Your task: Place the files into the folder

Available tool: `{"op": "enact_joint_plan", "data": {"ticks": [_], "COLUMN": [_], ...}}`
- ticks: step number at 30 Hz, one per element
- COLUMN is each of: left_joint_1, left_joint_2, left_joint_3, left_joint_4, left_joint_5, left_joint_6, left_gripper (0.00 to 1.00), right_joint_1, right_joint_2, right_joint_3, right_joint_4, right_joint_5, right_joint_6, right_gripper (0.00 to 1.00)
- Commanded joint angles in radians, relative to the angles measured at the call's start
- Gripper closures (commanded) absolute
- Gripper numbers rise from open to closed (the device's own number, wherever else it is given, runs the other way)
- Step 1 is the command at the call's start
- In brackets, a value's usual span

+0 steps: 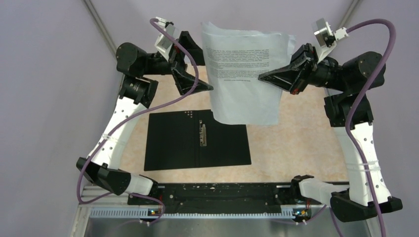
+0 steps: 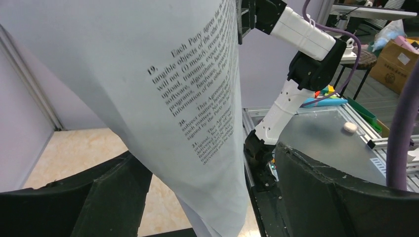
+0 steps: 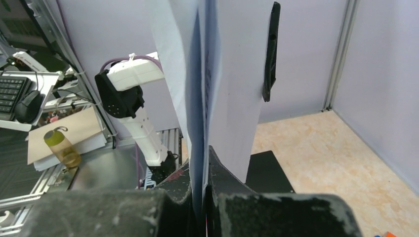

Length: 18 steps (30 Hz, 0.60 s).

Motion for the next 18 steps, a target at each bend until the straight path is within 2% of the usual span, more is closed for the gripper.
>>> {"op": "enact_joint_plan", "data": {"ticks": [1,7,11,14,18], "left_joint_1": [-0.007,-0.017,-0.025,-0.025,-0.026], "left_joint_2": [0.034,0.078,0.077,0.066,0.047], "left_joint_3": [0.021,0.034,0.027,0.019,0.028], "left_joint_4": [0.154,0.258,0.280,0.153,-0.139], "left_joint_5": [0.033,0.050,0.050,0.026,-0.104], "left_joint_6": [-0.112,-0.223,-0.247,-0.168,0.046], "left_gripper": [0.09,0.17,0.28,0.43,0.76], "right_joint_1": [0.015,0.013,0.011,0.012,0.012], "right_joint_2": [0.012,0.014,0.019,0.024,0.015], "right_joint_3": [0.048,0.058,0.074,0.103,0.081], "right_joint_4": [-0.069,-0.121,-0.187,-0.305,-0.390], "right_joint_5": [0.030,0.055,0.129,0.227,0.360], "right_joint_6": [-0.084,-0.132,-0.186,-0.271,-0.331], "right_gripper": [1.00,1.00,1.00,1.00,1.00]}}
